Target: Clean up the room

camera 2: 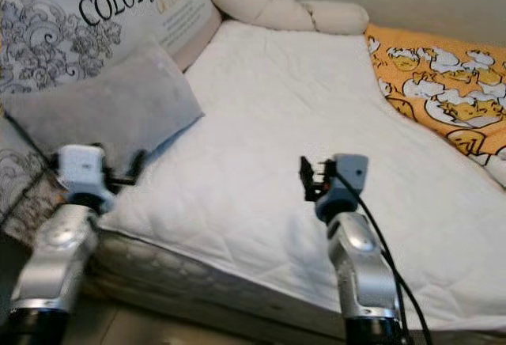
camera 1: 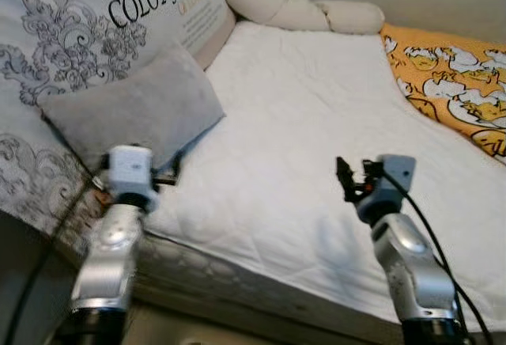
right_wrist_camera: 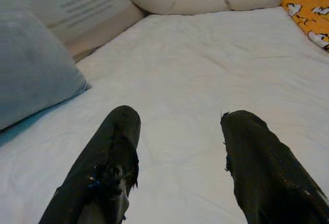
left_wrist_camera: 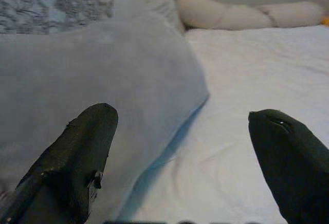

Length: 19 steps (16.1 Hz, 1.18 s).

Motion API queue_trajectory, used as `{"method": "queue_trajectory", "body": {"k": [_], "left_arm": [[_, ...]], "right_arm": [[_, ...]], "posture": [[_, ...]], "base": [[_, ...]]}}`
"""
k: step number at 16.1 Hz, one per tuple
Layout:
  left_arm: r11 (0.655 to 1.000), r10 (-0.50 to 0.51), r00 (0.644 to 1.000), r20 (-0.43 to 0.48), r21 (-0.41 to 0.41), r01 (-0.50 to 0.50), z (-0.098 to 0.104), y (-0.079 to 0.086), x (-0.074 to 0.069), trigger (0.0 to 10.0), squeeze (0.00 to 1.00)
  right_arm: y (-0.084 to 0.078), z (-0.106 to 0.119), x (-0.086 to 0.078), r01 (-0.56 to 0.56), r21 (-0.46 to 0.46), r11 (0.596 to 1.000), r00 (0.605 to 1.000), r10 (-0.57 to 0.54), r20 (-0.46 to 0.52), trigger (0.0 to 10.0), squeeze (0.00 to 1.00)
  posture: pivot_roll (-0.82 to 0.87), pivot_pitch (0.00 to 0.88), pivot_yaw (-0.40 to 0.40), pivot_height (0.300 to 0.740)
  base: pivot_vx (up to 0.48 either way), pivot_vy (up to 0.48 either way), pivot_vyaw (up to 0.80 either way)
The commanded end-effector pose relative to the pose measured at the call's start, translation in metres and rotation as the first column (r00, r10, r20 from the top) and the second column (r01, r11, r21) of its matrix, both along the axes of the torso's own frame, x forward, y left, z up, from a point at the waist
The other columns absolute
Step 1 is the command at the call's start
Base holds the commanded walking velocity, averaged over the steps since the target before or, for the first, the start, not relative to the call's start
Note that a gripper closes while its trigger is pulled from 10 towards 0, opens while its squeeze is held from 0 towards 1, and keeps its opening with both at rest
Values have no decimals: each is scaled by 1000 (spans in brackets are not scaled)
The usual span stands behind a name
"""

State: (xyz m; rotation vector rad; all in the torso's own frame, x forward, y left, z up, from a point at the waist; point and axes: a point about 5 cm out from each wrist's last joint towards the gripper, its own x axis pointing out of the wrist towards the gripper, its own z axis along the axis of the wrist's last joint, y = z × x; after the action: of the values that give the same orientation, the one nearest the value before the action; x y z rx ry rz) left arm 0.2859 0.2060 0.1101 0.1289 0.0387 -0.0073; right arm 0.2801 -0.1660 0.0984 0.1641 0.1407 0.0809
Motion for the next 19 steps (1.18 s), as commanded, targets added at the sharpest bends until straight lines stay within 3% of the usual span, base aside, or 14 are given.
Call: {"method": "queue_trajectory", "body": {"k": [1, 11, 15, 19], "left_arm": [[1000, -18, 1000, -11, 10, 18, 0, -5, -2, 10000, 1000], [1000, -12, 1000, -25, 15, 13, 0, -6, -1, 10000, 1000], [1000, -12, 999, -35, 19, 13, -3, -8, -1, 10000, 1000], [999, -21, 999, -41, 25, 22, -4, -11, 0, 10000, 1000]], "right_arm": [[-6, 2, 1, 14, -31, 999, 1000, -14, 10, 10000, 0], [0, 2, 4, -8, -30, 1000, 1000, 9, 29, 10000, 0], [1, 2, 6, -14, -81, 997, 999, 17, 32, 10000, 0], [-6, 5, 10, 5, -63, 998, 1000, -4, 26, 10000, 0]], "posture": [[19, 0, -14, 740], [21, 0, -13, 740], [13, 0, -6, 740], [7, 0, -4, 740]], "base": [[0, -307, 0], [0, -311, 0], [0, -309, 0], [0, -308, 0]]}}
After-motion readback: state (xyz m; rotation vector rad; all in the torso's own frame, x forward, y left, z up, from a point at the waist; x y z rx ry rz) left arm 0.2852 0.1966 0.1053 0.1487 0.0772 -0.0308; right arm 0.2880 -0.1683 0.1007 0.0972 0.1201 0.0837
